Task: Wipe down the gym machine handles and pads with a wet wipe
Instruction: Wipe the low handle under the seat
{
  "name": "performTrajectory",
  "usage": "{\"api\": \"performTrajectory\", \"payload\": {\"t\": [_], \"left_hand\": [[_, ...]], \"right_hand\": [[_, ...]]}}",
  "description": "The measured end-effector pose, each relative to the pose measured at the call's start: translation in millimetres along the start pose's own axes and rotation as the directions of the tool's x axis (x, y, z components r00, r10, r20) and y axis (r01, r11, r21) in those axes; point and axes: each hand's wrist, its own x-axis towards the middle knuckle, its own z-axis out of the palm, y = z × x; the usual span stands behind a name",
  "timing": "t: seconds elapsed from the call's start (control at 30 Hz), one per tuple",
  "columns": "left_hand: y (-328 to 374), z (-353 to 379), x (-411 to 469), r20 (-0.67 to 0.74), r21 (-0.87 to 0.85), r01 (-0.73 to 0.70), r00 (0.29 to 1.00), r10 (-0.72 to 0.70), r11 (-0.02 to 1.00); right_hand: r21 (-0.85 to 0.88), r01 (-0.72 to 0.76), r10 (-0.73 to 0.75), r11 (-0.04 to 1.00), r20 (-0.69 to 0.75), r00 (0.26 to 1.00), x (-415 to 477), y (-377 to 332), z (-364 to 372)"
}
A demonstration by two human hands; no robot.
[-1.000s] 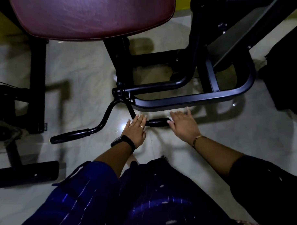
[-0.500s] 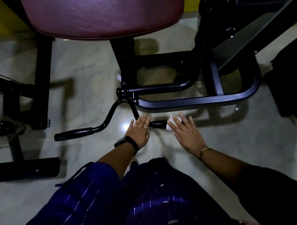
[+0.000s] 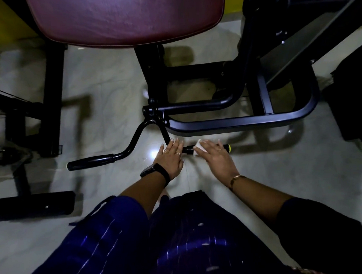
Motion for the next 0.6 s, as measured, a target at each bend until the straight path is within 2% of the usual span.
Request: {"api": "performTrajectory", "payload": {"t": [0.1, 0.17, 0.37, 0.47, 0.6], "left_hand": [[-2, 1, -1, -0.012, 0.007, -0.01, 1.0, 0.01, 1.0], [-3, 2, -1, -0.018, 0.016, -0.015, 1.0, 0.015, 1.0], [-1, 1, 1, -0.008, 0.012, -0.013, 1.0, 0.013, 1.0], [-2, 3, 0, -0.014, 0.035, -0.021, 1.0, 0.022, 0.999], [-7, 8, -2, -0.091, 0.116, -0.047, 0.994, 0.058, 0.992]], "right_hand": [[-0.001, -0.08, 0.08, 0.997, 0.003, 0.997, -16, 28, -4], [-0.011, -0.068, 0.069, 0.998, 0.041, 0.997, -16, 33, -6], [-0.008, -0.036, 0.037, 0.999, 0.162, 0.986, 19, -11, -1], [0.046, -0.08, 0.066, 0.996, 0.246, 0.967, 38, -29, -2], [0.025, -0.131, 0.118, 0.991, 0.294, 0.948, 43, -16, -16]]}}
